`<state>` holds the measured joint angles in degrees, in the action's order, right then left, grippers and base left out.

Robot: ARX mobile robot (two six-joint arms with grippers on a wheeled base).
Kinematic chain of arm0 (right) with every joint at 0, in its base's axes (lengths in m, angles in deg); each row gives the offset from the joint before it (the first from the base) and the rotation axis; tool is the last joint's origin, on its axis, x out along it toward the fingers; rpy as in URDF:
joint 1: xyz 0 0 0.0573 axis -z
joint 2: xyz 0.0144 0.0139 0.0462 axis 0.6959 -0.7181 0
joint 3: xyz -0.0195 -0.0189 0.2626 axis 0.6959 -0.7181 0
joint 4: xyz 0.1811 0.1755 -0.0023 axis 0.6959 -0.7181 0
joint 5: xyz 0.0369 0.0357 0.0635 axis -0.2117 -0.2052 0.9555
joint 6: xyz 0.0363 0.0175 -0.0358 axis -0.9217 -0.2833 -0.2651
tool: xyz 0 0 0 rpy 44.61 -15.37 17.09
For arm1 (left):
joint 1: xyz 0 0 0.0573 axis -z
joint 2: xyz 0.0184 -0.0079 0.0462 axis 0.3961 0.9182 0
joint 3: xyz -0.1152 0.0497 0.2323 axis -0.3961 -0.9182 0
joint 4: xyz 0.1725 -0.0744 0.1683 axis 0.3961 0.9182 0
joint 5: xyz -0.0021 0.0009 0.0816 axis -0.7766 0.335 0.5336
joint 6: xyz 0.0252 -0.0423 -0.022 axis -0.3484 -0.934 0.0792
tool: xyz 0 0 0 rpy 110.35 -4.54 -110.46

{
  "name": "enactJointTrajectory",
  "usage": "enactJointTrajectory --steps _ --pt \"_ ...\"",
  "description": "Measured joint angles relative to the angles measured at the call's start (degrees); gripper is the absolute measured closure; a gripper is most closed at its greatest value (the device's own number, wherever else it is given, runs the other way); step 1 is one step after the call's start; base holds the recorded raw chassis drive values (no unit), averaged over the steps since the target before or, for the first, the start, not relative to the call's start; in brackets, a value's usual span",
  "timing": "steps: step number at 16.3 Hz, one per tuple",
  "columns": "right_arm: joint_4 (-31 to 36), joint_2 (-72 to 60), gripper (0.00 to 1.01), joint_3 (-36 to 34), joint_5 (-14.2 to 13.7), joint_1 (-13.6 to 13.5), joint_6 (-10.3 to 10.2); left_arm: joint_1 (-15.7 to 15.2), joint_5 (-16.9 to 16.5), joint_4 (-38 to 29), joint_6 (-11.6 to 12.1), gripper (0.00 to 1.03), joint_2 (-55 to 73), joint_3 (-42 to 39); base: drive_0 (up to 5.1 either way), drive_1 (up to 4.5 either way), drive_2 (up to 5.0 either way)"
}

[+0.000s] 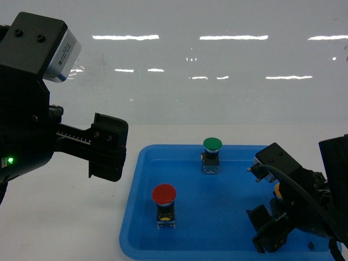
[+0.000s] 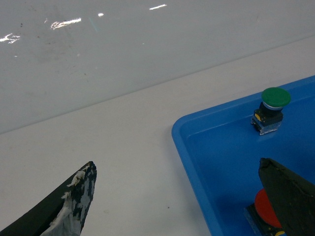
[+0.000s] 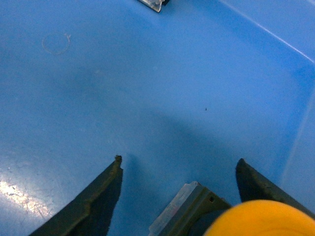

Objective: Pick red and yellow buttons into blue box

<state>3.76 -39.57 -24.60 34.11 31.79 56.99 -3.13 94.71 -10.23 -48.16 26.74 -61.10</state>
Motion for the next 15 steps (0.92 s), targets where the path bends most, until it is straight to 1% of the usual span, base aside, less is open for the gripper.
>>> enactJointTrajectory --steps 2,3,4,6,7,8,10,11,13,15 --pt "0.9 0.5 0.52 -0.4 0.0 0.1 -0.7 0.0 0.0 0.0 0.0 0.05 0.0 0.0 0.0 0.00 0.0" --pt "1.6 1.4 0.62 -1.2 0.0 0.4 -1.6 0.0 0.0 0.0 0.0 0.05 0.0 0.0 0.0 0.00 0.0" --pt "3.0 4.7 0.67 -2.9 -0.6 1.1 -3.2 0.0 0.0 0.0 0.0 0.05 0.0 0.0 0.0 0.00 0.0" --pt "4.6 8.2 0.68 -4.8 -0.6 1.9 -4.7 0.0 0.0 0.0 0.0 0.05 0.0 0.0 0.0 0.00 0.0" --pt "6.0 10.7 0.71 -6.3 -0.5 2.5 -5.8 0.0 0.0 0.0 0.0 0.05 0.0 0.0 0.0 0.00 0.0" --pt "7.6 13.3 0.73 -7.7 -0.4 3.1 -7.0 0.0 0.0 0.0 0.0 0.05 0.0 0.0 0.0 0.00 0.0" --pt "13.1 21.3 0.75 -11.4 -0.7 4.7 -10.4 0.0 0.0 0.0 0.0 0.05 0.0 0.0 0.0 0.00 0.0" --pt "16.0 25.7 0.75 -13.4 -1.3 5.2 -11.8 0.0 0.0 0.0 0.0 0.05 0.0 0.0 0.0 0.00 0.0" --pt "20.2 35.2 0.76 -18.8 -3.8 6.4 -13.9 0.0 0.0 0.0 0.0 0.05 0.0 0.0 0.0 0.00 0.0" --pt "18.9 44.5 0.76 -25.7 -7.1 6.3 -15.4 0.0 0.0 0.0 0.0 0.05 0.0 0.0 0.0 0.00 0.0"
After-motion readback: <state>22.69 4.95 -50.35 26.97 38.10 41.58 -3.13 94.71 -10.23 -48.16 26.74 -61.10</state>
